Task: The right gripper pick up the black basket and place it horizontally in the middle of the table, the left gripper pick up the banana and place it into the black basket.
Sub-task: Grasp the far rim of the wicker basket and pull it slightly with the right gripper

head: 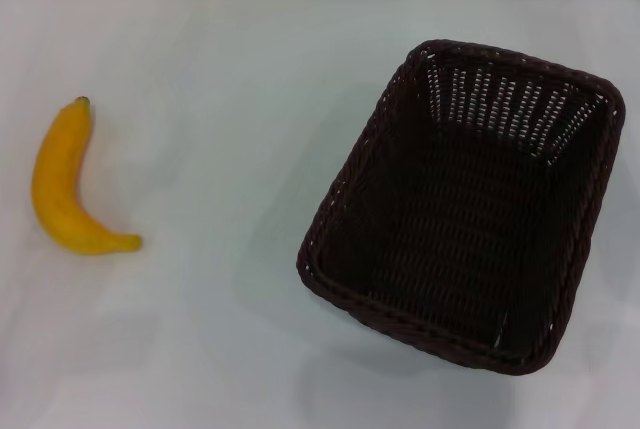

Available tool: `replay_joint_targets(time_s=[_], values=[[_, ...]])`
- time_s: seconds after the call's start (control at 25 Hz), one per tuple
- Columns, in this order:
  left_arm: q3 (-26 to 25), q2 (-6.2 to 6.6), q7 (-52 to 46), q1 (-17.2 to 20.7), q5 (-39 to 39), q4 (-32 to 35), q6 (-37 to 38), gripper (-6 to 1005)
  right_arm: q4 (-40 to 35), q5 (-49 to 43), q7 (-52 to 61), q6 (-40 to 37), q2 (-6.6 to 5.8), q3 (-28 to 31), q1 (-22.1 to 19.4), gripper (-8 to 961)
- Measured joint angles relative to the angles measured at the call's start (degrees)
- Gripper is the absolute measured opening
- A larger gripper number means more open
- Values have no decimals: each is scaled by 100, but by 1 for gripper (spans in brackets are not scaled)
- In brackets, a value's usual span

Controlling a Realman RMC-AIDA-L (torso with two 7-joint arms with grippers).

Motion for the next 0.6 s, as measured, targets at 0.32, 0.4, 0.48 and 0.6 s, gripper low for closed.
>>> replay_joint_targets(time_s=[0.32,0.4,0.48,0.6], values=[[-7,-11,-65,41,0,-21,3,872,-1592,-901,-7,-2664,-394,847,-159,846],[-7,-16,-65,43,0,-29,3,872,-2037,-1298,-7,-3518,-375,1236,-225,846],[-3,-17,-66,43,0,-30,3,872,-2528,-1637,-10,-4417,-329,1603,-291,846],[-2,-18,-67,43,0,-32,3,871,-3199,-1879,-34,-5843,-271,2027,-350,845]])
